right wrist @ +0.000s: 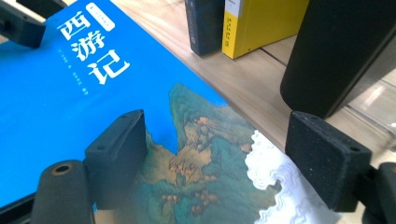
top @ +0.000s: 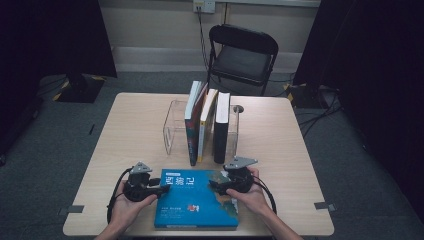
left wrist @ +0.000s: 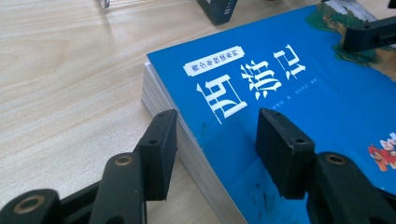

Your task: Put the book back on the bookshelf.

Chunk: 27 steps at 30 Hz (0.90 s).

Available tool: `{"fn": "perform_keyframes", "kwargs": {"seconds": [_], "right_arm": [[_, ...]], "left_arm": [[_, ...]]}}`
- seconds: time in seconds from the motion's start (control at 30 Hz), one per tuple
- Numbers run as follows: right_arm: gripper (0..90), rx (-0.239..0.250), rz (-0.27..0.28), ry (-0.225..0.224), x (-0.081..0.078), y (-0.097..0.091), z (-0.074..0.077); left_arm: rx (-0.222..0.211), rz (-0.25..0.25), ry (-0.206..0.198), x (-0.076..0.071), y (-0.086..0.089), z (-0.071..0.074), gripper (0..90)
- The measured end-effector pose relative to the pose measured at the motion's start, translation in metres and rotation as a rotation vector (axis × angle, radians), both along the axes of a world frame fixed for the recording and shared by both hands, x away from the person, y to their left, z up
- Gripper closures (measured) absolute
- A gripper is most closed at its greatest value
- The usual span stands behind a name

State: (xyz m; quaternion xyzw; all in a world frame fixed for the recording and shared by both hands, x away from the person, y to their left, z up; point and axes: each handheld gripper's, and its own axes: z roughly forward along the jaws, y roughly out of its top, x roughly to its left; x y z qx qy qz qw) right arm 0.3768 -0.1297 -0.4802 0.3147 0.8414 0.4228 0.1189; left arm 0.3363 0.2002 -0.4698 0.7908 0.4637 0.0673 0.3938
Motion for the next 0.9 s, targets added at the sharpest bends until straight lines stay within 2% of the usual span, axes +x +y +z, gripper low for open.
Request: {"fn": "perform_keyframes", "kwargs": {"seconds": [0.17, 0.3, 0.53, 0.9], "right_arm": [[20.8, -0.017, 0.0, -0.019, -0.005, -0.003, 0.001], [20.8, -0.024, 0.006, -0.008, -0.007, -0.005, 0.002], [20.9, -0.022, 0.028, 0.007, -0.032, -0.02, 0.003], [21.2, -0.036, 0.077, 0.049, -0.062, -0.033, 0.006]], "left_arm": [[0.009, -0.001, 0.004, 0.001, -0.003, 0.001, 48.9], [0.001, -0.006, -0.002, 0.004, -0.004, 0.0, 49.3], [0.017, -0.016, -0.027, 0.012, -0.017, 0.001, 50.5], [0.045, -0.075, -0.063, 0.021, -0.036, 0.002, 51.6]]}}
